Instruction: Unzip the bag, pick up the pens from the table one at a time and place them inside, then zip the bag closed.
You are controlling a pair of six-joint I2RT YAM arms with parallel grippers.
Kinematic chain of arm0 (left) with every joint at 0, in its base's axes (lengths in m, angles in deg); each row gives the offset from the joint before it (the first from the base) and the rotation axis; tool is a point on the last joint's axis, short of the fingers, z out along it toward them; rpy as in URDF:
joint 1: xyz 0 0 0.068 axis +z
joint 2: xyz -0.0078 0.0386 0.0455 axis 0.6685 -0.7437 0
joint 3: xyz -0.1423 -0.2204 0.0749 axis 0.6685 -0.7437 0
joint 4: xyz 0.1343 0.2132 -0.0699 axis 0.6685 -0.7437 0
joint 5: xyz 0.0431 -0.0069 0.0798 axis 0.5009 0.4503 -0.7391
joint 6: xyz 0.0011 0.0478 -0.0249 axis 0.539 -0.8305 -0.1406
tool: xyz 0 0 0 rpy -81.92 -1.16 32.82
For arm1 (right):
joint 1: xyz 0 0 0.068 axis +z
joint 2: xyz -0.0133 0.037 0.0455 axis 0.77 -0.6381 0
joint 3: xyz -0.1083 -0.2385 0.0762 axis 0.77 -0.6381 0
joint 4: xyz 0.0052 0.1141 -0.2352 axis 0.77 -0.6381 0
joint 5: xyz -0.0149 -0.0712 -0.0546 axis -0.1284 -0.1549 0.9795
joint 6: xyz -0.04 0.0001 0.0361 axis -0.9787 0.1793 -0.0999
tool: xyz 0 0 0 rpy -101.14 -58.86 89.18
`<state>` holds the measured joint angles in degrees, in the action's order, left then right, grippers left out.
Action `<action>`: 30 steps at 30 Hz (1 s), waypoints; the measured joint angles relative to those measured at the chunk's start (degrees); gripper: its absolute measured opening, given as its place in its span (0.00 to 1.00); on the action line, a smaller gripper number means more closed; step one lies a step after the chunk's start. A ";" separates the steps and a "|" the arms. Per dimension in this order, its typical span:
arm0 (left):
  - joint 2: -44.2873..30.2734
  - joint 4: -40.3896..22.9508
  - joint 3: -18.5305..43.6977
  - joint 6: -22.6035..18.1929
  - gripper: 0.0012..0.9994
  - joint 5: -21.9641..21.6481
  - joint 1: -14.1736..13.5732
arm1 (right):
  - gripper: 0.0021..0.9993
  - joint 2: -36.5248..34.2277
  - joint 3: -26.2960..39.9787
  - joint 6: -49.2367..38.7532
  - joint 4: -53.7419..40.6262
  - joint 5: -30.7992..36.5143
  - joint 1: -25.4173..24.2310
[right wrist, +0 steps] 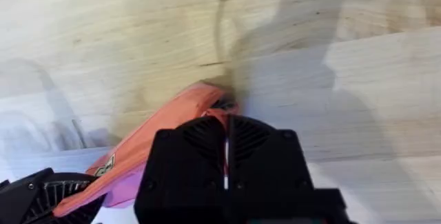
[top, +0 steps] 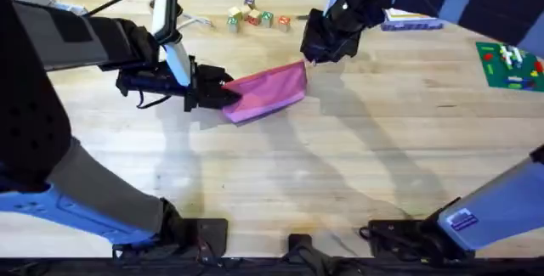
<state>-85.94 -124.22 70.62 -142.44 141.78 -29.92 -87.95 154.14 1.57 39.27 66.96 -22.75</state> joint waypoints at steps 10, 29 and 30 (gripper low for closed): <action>0.00 0.00 0.00 0.00 0.04 0.44 -0.35 | 0.03 0.00 0.00 -0.42 -2.39 -2.74 -2.79; 0.00 0.18 0.00 0.00 0.04 0.62 -0.66 | 0.03 -6.20 0.00 -0.42 -0.01 -3.55 -5.15; 0.00 0.19 0.00 0.00 0.04 0.62 -0.66 | 0.03 -6.42 0.00 -0.42 0.07 -3.55 -5.15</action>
<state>-85.94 -124.03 70.62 -142.44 142.40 -30.57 -94.36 154.14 1.16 39.34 63.41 -27.89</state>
